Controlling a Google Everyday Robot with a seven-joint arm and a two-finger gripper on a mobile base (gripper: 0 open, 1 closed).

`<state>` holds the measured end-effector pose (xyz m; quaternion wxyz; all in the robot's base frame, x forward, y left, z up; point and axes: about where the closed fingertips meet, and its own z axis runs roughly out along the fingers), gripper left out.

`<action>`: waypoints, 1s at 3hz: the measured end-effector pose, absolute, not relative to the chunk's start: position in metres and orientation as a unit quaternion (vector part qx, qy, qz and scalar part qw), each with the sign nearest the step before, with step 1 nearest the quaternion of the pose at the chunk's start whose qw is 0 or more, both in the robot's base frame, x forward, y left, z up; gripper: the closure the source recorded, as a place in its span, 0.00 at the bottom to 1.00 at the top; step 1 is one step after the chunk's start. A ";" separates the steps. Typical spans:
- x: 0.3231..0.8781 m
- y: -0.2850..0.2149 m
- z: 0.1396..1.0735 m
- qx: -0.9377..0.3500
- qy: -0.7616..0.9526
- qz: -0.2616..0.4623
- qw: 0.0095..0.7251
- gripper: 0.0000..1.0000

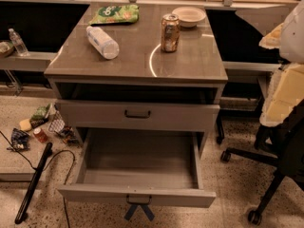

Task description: Place blue plastic bottle into middle drawer

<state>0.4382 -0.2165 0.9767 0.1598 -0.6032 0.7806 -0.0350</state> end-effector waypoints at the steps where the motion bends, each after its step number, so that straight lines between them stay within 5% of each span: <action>1: 0.438 -0.216 0.977 -0.603 0.781 -0.035 0.160 0.00; 3: 0.501 -0.126 0.927 -0.533 0.801 0.109 0.249 0.00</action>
Offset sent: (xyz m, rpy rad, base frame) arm 0.0732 0.0913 -0.0475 0.3189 0.0811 -0.0905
